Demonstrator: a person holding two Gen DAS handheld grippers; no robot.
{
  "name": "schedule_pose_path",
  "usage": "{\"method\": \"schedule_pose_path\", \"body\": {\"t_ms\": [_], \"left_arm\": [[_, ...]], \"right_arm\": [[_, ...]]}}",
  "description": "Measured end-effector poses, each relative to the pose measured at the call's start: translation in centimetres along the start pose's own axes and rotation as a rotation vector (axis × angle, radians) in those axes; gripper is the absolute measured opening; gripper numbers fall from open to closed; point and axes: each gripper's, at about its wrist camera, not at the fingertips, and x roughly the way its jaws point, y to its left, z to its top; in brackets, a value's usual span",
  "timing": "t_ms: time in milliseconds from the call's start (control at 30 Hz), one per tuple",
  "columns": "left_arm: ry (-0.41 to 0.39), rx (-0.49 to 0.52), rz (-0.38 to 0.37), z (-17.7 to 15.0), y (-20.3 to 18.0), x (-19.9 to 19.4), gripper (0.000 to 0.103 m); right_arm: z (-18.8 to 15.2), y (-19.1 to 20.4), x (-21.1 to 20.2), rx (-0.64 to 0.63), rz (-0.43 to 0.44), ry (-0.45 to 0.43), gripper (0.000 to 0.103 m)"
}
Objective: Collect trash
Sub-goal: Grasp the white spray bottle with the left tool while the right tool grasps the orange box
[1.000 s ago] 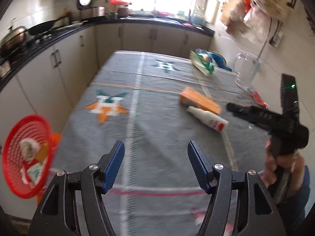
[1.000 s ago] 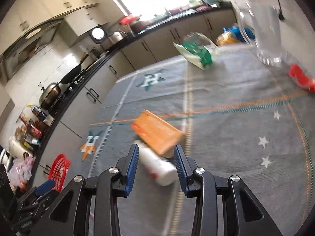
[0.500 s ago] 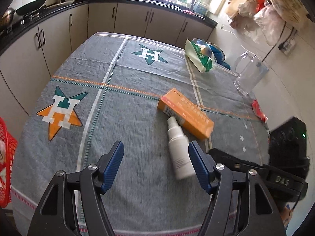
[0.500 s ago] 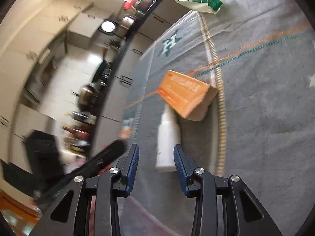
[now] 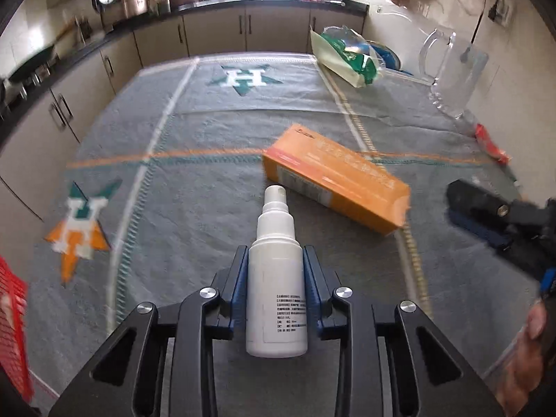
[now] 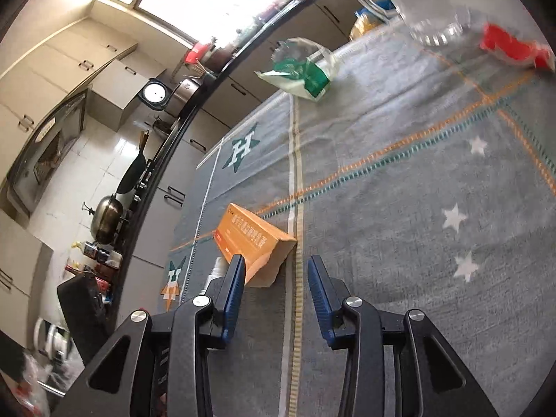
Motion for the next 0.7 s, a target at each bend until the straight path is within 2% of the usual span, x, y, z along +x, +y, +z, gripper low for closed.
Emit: {"method": "schedule_pose_path", "body": {"t_ms": [67, 200, 333, 500, 700], "left_arm": [[-0.005, -0.029, -0.011, 0.2, 1.3, 0.1, 0.029], [-0.041, -0.111, 0.033, 1.1, 4.4, -0.2, 0.029], [-0.05, -0.209, 0.026, 1.5, 7.0, -0.4, 0.029], [-0.055, -0.239, 0.045, 1.4, 7.9, -0.4, 0.029], [-0.043, -0.252, 0.044, 1.2, 8.4, 0.1, 0.029]], "right_arm": [[0.1, 0.6, 0.2, -0.057, -0.029, -0.02, 0.042], [0.4, 2.2, 0.7, -0.169, -0.062, -0.017, 0.054], [0.3, 4.5, 2.3, -0.279, -0.085, 0.027, 0.066], [1.0, 7.6, 6.1, -0.525, -0.212, 0.078, 0.07], [1.3, 7.9, 9.5, -0.617, -0.246, 0.159, 0.071]]}}
